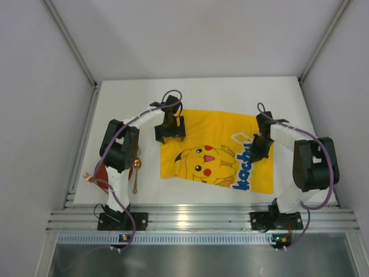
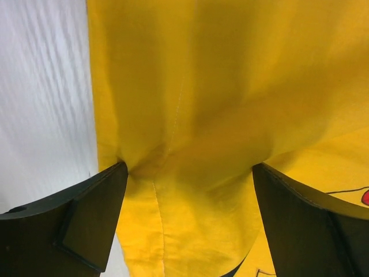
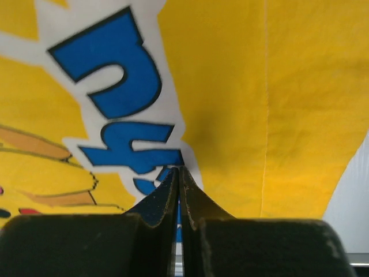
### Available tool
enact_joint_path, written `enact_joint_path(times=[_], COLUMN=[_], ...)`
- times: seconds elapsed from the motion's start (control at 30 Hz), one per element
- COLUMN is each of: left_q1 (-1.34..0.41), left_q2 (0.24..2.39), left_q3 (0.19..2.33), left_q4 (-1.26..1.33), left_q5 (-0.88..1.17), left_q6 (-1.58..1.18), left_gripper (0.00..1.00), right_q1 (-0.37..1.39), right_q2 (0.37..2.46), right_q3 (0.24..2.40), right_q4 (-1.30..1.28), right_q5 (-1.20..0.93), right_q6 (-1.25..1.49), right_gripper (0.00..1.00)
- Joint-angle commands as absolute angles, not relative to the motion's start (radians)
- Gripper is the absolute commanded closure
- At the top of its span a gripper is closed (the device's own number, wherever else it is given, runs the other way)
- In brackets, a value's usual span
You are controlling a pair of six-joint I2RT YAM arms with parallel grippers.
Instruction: Set the dinner table for one person
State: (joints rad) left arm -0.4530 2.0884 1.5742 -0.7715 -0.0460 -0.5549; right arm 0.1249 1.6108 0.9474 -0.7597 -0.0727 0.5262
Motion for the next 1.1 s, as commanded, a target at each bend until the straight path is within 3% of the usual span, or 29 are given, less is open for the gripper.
enact_joint_path(times=[0.0, 0.13, 0.37, 0.73, 0.8, 0.83, 0.9, 0.93, 1.0, 1.07], left_q1=[-0.449, -0.449, -0.448, -0.448, -0.445, -0.434, -0.408, -0.366, -0.304, -0.189], left_q2=[2.013, 1.954, 1.937, 1.922, 1.898, 1.86, 1.816, 1.772, 1.724, 1.665], left_q3=[1.421, 1.336, 1.405, 1.696, 1.729, 1.73, 1.706, 1.671, 1.616, 1.522], left_q4=[-0.752, -0.727, -0.79, -0.969, -1.002, -1.005, -1.003, -1.002, -0.973, -0.948], left_q5=[-0.038, -0.037, -0.095, -0.19, -0.207, -0.212, -0.222, -0.229, -0.226, -0.201], left_q6=[-0.587, -0.575, -0.535, -0.509, -0.523, -0.529, -0.549, -0.558, -0.568, -0.566], left_gripper=[0.05, 0.05, 0.02, 0.02, 0.01, 0.01, 0.01, 0.01, 0.02, 0.02], right_q1=[0.109, 0.094, 0.084, 0.086, 0.087, 0.087, 0.09, 0.1, 0.11, 0.126], right_q2=[1.686, 1.758, 1.81, 1.536, 1.493, 1.444, 1.355, 1.321, 1.226, 1.168], right_q3=[1.022, 1.068, 1.095, 1.106, 1.123, 1.138, 1.147, 1.149, 1.143, 1.115], right_q4=[-0.767, -0.772, -0.772, -0.814, -0.845, -0.853, -0.876, -0.882, -0.899, -0.911], right_q5=[-0.003, 0.052, 0.089, 0.006, 0.006, -0.032, -0.051, -0.061, -0.071, -0.084], right_q6=[0.489, 0.476, 0.462, 0.476, 0.476, 0.471, 0.465, 0.468, 0.471, 0.485], right_gripper=[1.0, 1.0, 1.0, 0.97, 0.89, 0.66, 0.32, 0.1, 0.0, 0.0])
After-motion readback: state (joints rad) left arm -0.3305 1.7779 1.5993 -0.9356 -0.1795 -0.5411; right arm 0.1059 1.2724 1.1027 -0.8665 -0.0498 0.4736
